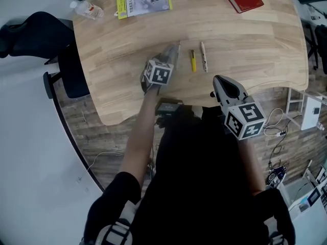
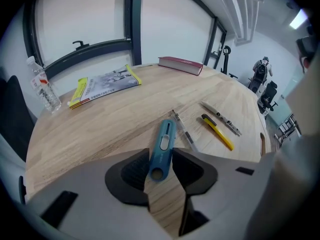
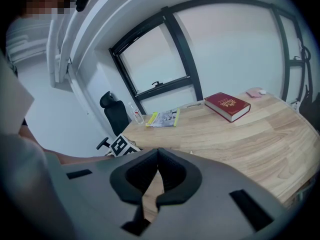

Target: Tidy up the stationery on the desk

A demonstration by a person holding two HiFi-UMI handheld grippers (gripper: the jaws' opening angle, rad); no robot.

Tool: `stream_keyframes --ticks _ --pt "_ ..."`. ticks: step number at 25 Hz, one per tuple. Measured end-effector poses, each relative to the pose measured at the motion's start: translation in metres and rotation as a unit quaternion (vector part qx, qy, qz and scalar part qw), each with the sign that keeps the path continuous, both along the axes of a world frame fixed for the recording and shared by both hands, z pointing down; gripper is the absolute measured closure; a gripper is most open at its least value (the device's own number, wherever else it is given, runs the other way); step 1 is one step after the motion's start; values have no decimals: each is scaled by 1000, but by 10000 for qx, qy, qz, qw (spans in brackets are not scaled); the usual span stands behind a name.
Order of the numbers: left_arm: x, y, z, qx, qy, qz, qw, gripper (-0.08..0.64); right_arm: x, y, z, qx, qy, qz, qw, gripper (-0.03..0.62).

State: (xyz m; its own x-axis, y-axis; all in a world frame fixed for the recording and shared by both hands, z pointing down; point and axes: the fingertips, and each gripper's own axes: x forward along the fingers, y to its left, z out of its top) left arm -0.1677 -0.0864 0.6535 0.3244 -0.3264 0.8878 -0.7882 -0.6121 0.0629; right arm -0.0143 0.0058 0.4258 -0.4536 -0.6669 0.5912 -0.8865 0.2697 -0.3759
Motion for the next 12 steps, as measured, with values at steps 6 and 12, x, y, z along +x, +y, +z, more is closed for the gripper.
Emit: stream_keyframes --ticks 6,12 --pt "-4 5 -1 -104 67 -402 9991 407 -2 2 -3 27 -16 -193 9998 580" --pt "-12 13 -4 -194 122 -1021 9945 411 7 -2 -9 115 -60 -494 9987 579"
